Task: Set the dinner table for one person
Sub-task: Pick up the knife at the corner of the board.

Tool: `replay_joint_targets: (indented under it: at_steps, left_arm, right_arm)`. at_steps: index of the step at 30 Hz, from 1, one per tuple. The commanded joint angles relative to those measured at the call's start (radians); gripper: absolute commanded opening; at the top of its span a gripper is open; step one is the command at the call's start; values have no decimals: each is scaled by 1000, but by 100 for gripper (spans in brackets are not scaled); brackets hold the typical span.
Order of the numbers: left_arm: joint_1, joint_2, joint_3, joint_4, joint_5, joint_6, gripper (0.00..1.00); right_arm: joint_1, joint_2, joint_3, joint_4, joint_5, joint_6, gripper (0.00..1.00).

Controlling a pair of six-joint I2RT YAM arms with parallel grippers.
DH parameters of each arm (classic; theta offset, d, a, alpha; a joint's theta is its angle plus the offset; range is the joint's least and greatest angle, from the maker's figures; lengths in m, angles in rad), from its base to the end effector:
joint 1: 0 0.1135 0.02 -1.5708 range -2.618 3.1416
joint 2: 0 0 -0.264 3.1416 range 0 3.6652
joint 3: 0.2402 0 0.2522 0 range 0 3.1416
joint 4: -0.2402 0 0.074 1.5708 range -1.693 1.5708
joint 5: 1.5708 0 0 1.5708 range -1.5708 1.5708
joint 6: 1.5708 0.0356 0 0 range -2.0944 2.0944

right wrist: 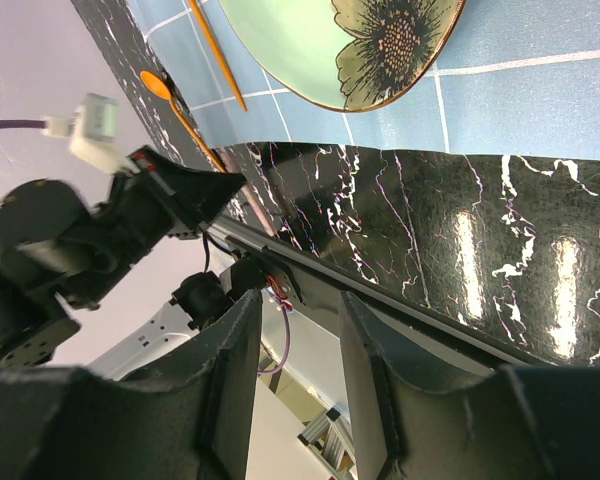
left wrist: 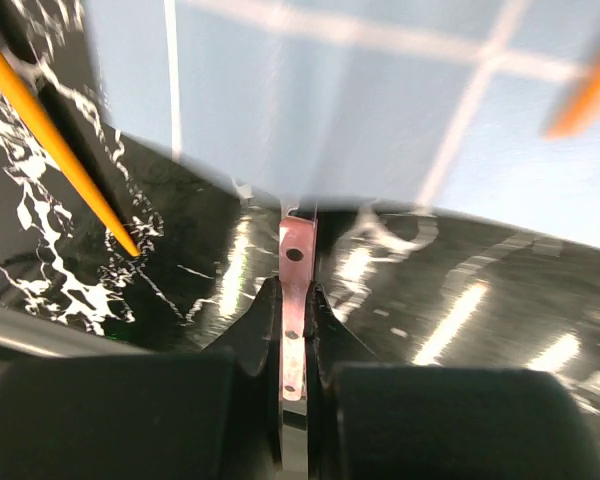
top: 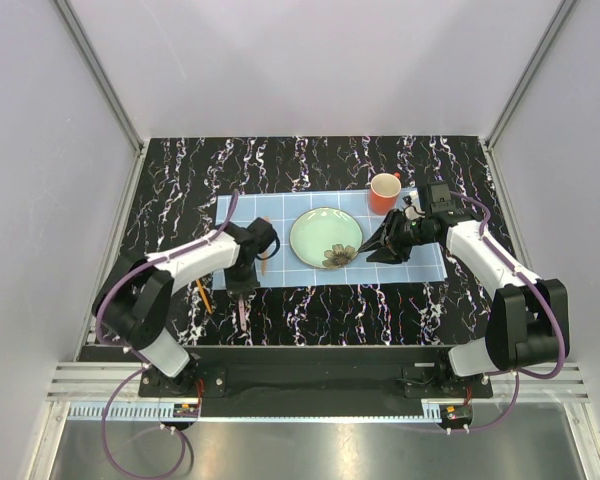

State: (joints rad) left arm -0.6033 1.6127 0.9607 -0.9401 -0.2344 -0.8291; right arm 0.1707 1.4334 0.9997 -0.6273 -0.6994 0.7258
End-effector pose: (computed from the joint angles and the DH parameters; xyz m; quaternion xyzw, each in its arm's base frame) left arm 0.2187 -0.1406 0.1677 -0.1106 0.9869 0.0951 0.0688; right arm 0.2728 0.0703 0.2381 0.1660 0.8980 0.4015 0.0698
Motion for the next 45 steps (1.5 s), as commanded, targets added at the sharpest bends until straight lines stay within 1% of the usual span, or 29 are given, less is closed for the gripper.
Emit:
replay_joint_targets:
  at_steps: [1, 4, 8, 11, 19, 24, 30, 35, 40, 45]
  left_arm:
    - [-3, -86, 119, -12, -42, -31, 0]
    - [-4, -109, 183, -51, -62, -47, 0]
    - [-3, -111, 274, -90, -46, -28, 0]
    - [-3, -103, 303, -138, -82, -50, 0]
    - [-1, -105, 306, -203, -172, -113, 0]
    - [0, -79, 349, -292, -249, -157, 0]
    - [5, -80, 380, -328, -286, -189, 0]
    - [10, -89, 394, -307, -292, -177, 0]
    - [8, -91, 423, -221, -243, -98, 0]
    - [8, -19, 489, -180, -181, -28, 0]
  right_arm:
    - [-2, -36, 28, -6, -9, -19, 44]
    - [-2, -36, 28, -6, -12, -20, 44]
    - [-2, -28, 24, -6, -17, -23, 44]
    - [-4, -28, 24, -6, -18, -22, 44]
    - [-2, -41, 7, -6, -22, -25, 44]
    - [-4, -45, 5, -5, -23, -26, 44]
    - [-4, -48, 7, -6, -20, -26, 44]
    - [-2, -41, 11, -6, -28, -46, 44]
    - [-2, -19, 51, -14, -35, -94, 45]
    - [4, 31, 135, -14, -74, -146, 49]
